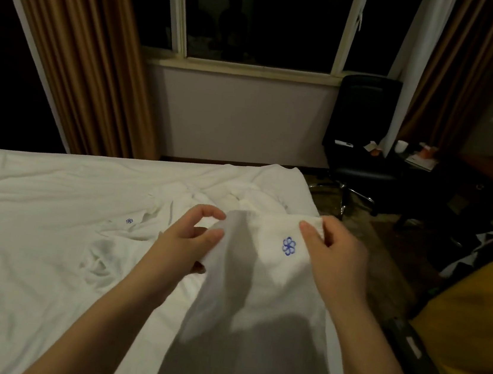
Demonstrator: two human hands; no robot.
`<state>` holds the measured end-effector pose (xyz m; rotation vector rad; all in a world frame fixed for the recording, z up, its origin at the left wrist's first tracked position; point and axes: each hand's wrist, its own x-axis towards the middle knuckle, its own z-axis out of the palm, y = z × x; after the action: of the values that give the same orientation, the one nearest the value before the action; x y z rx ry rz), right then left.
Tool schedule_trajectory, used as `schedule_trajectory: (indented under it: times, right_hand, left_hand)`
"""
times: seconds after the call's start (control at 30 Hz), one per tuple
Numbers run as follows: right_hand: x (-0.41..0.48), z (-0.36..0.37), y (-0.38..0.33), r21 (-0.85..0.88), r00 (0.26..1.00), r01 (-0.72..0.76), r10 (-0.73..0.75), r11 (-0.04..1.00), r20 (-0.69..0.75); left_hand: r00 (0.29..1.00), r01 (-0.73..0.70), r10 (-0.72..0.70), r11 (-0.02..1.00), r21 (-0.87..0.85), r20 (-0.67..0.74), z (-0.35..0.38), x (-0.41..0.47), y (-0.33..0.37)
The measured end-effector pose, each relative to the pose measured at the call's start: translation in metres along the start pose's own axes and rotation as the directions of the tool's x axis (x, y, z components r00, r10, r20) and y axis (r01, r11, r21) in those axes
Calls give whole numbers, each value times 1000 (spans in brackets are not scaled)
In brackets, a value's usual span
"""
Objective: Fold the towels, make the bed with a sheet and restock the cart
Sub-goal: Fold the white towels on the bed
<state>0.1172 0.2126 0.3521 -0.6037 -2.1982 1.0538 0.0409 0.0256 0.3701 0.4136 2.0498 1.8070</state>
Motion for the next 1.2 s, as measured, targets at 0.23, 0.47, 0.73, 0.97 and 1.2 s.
schedule_trajectory:
  times: [0.23,0.47,0.73,0.97,1.2]
  right_hand:
    - [-44,24,-27,-89,898,391,-401,916,-183]
    - [-51,24,-33,-28,920,365,-365,931,-144]
    - [-44,-6,-31,567,985,-5,-93,824,145]
    - [16,-29,-22,-139,810,348,-222,927,544]
    - [38,-23,-32,-379,662,529,-90,760,744]
  left_hand:
    - [988,-147,149,988,-45,45,52,-18,10]
    - [996,-55,68,973,-225,50,58,-12,19]
    - [954,-137,150,988,-70,259,42,5,31]
    - [841,-382,94,800,463,532,22,18,50]
    - [806,-558,210,581,592,554,10,28,55]
